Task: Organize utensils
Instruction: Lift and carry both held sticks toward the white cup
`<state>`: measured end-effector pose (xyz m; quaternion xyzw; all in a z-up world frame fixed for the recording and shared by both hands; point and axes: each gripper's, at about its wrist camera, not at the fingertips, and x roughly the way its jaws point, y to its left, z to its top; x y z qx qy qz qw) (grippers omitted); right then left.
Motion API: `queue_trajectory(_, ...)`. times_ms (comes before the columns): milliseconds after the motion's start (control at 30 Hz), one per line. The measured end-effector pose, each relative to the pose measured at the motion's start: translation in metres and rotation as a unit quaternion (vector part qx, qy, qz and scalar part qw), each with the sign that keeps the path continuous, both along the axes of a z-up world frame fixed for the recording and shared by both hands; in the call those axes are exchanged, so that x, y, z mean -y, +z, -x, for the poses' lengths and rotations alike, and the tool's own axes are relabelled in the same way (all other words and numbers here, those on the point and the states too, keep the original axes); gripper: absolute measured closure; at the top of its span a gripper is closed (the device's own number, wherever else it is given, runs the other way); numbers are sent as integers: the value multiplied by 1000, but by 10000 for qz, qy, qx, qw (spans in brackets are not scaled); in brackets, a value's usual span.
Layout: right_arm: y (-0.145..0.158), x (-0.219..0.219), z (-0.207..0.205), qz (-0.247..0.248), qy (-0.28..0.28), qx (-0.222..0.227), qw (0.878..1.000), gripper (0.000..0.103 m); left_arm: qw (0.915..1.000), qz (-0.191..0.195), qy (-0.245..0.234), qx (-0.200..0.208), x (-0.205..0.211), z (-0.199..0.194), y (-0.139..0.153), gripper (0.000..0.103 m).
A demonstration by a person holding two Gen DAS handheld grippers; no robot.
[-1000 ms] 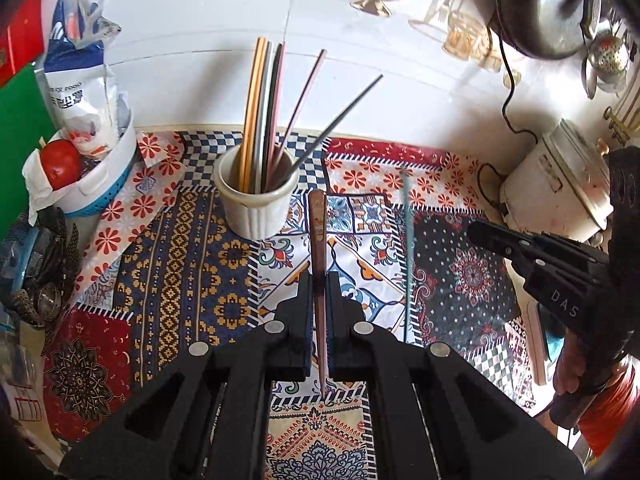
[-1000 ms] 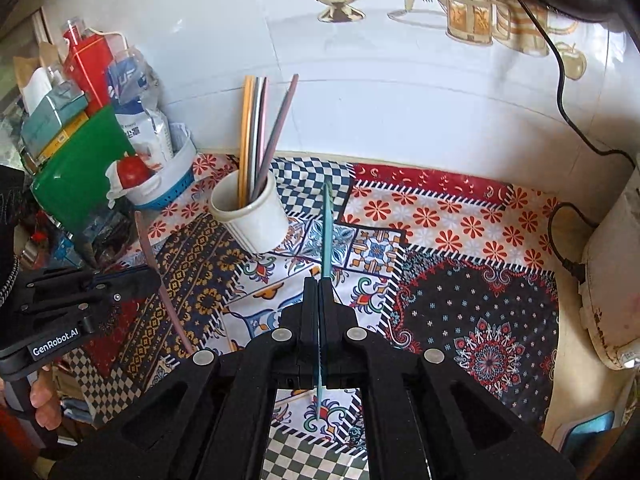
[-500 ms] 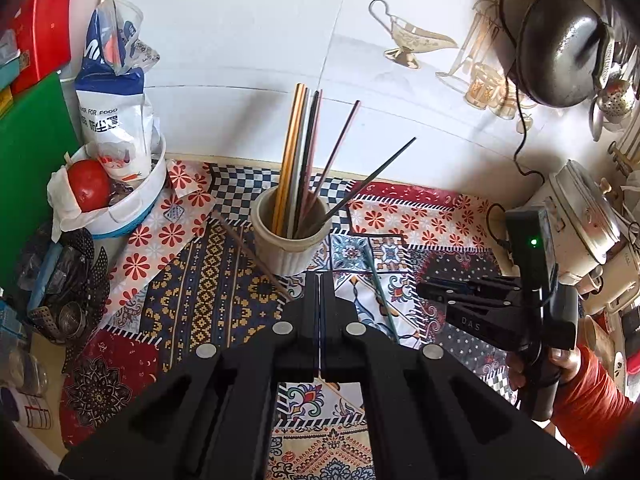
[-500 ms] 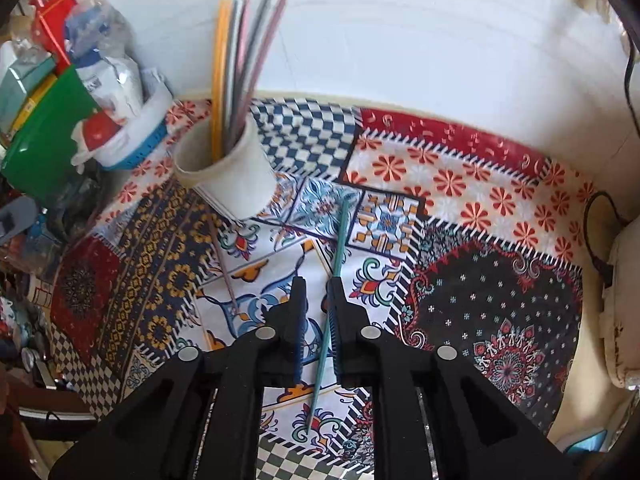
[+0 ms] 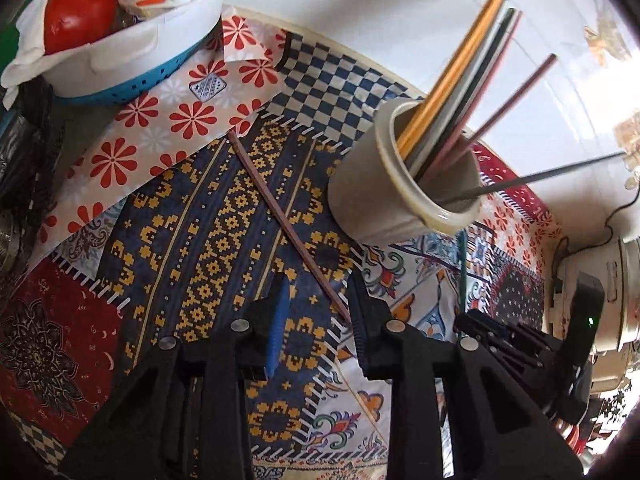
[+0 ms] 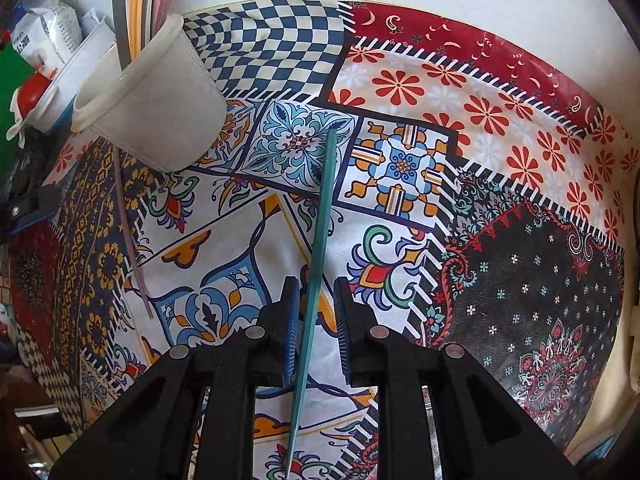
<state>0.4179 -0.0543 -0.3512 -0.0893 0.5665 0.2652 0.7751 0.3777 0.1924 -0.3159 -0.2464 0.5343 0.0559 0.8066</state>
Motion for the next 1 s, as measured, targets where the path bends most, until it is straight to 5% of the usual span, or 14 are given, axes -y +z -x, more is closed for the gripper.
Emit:
queue_trajectory(333, -5, -13, 18, 256, 348, 529, 9977, 91, 9975, -195, 565, -377, -23, -38, -37, 75)
queue_trajectory(533, -5, -17, 6, -57, 177, 343, 9992, 97, 9954, -612, 623, -403, -23, -52, -37, 75)
queue_trajectory(767, 3, -5, 8, -437, -69, 187, 9988, 97, 9903, -1256, 358, -485, -15, -59, -37, 94)
queue_trajectory(1000, 37, 13, 25, -845, -235, 411, 9953, 97, 9925, -1062, 155, -582, -10, -23, -35, 99)
